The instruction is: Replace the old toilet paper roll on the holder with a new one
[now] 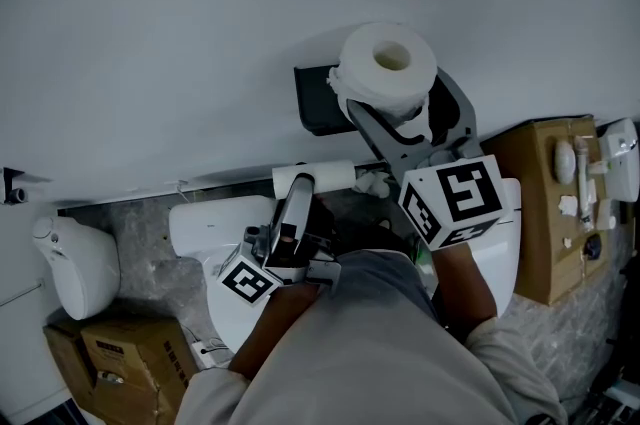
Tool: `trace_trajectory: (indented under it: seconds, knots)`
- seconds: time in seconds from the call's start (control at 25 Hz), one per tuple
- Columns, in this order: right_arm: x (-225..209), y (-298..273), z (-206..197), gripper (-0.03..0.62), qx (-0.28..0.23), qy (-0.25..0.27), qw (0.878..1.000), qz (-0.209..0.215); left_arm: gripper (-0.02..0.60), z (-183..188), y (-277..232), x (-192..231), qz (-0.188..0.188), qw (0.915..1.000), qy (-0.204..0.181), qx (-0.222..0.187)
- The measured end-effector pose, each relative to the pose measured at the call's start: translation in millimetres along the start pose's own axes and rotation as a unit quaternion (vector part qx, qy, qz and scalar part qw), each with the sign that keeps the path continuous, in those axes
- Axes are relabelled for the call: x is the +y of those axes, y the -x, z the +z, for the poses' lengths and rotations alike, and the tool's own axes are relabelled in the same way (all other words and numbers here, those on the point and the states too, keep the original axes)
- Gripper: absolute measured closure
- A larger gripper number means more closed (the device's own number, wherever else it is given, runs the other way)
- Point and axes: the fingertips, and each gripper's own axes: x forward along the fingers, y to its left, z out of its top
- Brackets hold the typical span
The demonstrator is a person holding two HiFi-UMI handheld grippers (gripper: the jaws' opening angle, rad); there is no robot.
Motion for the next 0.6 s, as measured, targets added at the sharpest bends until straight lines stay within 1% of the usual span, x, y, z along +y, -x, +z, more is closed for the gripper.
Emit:
trace_trajectory:
  seconds: [0.08, 0.28, 0.48, 0.6]
  knots:
    - [-1, 3, 0, 0.157, -0.001, -0.001, 1.000, 0.000, 0.407, -2, 0, 1, 0.006, 1.0000, -0.002, 0.005]
    - [-7, 9, 1, 0.157, 0.002, -0.005, 1.000, -0.003, 0.407, -7, -4, 3, 0.005, 0.9998, -0.012, 0.012]
    - [-7, 15, 3, 0.157, 0.002, -0.002, 1.000, -0.006, 0.406, -12, -3, 5, 0.004, 0.9996, -0.006, 0.027]
    - [-9, 19, 5, 0.157, -0.004, -0.011, 1.000, -0.008, 0.407, -15, -8, 3, -0.002, 0.9994, 0.001, 0.034]
